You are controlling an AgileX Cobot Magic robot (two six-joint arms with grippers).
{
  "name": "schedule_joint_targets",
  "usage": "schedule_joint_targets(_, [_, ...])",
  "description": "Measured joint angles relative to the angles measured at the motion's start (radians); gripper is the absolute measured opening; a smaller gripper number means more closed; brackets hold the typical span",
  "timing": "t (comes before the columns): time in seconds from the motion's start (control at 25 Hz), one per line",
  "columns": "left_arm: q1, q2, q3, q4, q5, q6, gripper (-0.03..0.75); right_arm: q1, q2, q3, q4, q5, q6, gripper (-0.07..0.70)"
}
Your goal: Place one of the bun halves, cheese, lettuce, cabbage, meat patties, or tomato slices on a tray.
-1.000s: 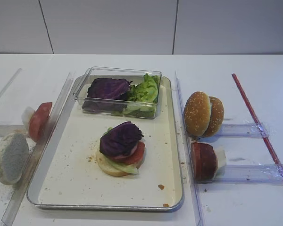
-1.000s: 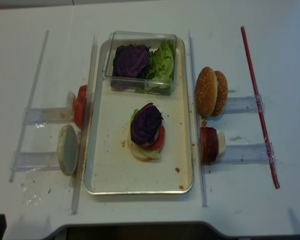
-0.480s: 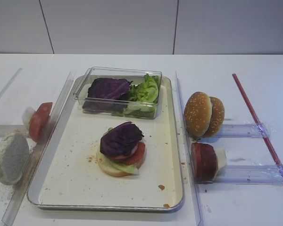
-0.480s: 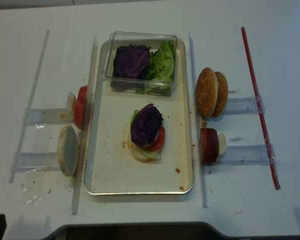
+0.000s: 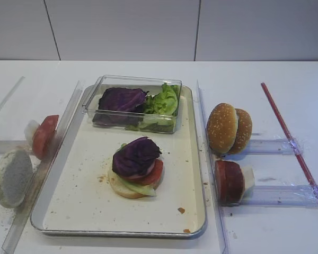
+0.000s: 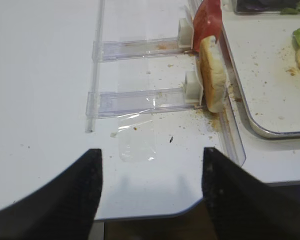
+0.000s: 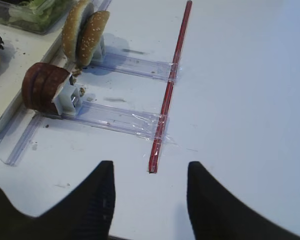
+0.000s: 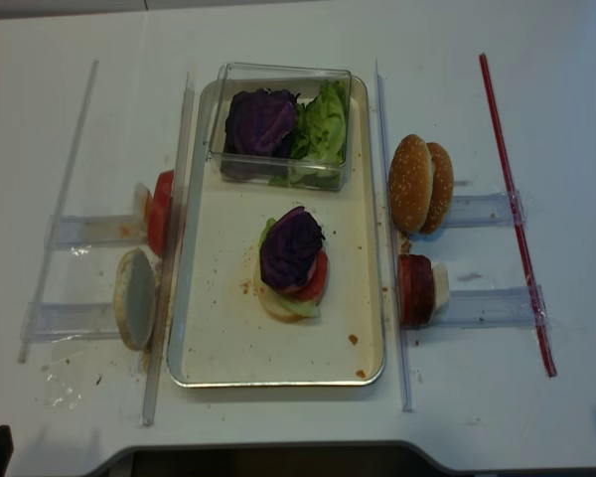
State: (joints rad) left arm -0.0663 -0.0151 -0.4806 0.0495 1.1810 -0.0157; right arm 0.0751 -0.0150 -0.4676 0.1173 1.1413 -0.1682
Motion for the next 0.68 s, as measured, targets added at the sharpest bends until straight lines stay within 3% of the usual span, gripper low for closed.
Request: schedule_joint_targets(0.68, [0.0,0.0,0.0,0.0,0.0,0.0,0.413,0.0,0.0,0.0,0.0,0.0,0.0,0.3])
